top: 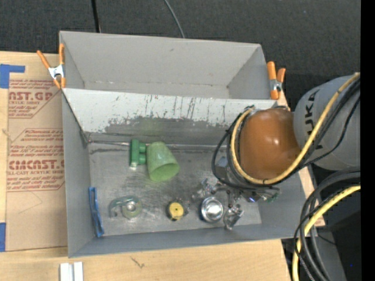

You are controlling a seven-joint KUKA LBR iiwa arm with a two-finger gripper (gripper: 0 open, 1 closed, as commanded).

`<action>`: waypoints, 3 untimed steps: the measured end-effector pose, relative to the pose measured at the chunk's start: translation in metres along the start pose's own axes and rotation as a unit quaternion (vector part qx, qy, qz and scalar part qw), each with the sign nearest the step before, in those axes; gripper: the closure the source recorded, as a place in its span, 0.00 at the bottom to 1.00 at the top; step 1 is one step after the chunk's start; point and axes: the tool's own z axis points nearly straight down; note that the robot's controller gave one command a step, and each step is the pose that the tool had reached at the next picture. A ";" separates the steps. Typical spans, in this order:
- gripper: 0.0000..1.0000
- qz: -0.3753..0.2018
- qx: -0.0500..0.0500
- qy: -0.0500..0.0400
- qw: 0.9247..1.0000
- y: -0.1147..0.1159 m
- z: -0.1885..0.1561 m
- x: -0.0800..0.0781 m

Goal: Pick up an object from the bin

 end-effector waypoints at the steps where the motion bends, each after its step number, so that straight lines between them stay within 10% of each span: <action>1: 0.00 -0.186 0.002 -0.004 0.983 -0.010 0.029 0.005; 2: 0.00 -0.186 0.001 -0.002 0.983 -0.009 0.028 0.003; 3: 1.00 -0.186 0.001 -0.002 0.983 -0.010 0.027 0.003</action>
Offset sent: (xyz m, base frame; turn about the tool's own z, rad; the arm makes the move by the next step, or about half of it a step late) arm 0.0006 -0.0142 -0.0307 -0.3733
